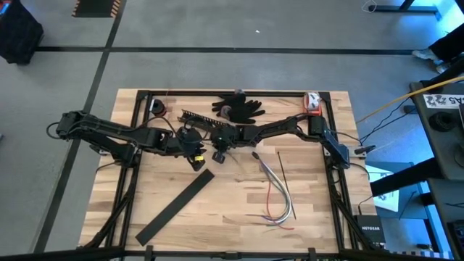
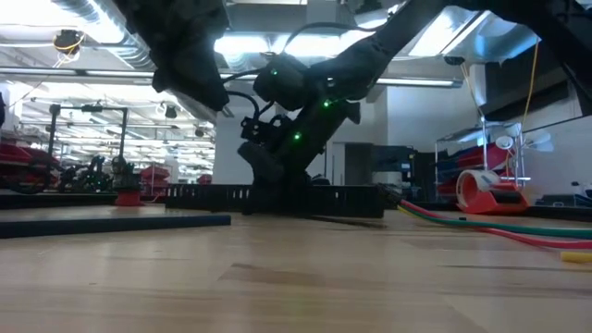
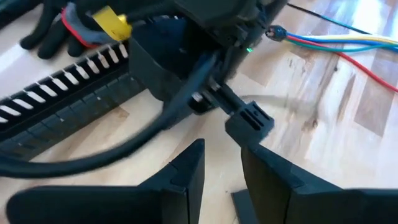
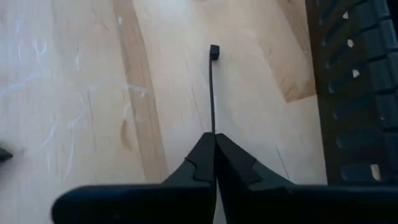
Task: Ziptie cables
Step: Prepare the black zip tie
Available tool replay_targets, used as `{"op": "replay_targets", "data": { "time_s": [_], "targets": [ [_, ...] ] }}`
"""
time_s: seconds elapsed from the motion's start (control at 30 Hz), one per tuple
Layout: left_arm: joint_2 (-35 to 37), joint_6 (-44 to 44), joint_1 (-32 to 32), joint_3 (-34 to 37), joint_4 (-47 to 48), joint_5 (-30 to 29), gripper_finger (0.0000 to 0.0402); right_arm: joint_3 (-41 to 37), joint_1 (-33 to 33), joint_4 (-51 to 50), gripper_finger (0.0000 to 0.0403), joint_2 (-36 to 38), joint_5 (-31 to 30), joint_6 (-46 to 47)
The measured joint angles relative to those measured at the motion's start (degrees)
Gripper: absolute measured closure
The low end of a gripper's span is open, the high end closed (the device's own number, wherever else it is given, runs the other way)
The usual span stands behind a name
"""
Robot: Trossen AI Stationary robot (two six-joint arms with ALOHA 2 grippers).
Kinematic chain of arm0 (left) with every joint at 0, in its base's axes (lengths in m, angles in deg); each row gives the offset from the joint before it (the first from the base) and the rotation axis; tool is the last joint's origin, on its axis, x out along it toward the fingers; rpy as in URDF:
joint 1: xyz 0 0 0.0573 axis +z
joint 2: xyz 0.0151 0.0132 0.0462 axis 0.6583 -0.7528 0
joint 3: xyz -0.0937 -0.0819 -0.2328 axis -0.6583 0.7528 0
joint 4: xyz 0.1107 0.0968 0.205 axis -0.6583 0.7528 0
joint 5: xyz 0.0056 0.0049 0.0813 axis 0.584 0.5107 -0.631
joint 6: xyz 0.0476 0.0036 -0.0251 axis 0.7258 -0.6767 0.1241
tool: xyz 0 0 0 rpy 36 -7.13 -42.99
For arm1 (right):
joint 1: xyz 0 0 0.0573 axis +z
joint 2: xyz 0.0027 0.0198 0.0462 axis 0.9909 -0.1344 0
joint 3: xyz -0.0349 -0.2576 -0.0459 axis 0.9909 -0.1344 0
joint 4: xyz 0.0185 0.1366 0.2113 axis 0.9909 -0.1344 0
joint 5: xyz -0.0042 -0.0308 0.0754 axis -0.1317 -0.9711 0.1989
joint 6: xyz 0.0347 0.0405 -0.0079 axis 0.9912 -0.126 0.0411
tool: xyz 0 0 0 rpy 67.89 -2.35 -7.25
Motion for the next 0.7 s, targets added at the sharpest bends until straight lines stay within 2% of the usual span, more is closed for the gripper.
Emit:
{"op": "replay_targets", "data": {
  "time_s": [0.2,0.5,0.7],
  "targets": [
    [5.0,0.3,0.0,-0.7,-0.6,-3.3,0.0302,-0.8,-0.4,-4.3,0.0401,5.5,-0.2,-3.4],
    [17.8,6.6,0.0,-2.1,-2.8,-10.2,0.0302,-0.5,-6.5,-0.3,0.0402,21.5,4.8,-5.6],
    [21.5,11.3,1.5,-2.1,-10.1,-10.3,0.0302,-0.3,-10.6,5.0,0.0403,31.3,7.8,-5.8]
  ]
}}
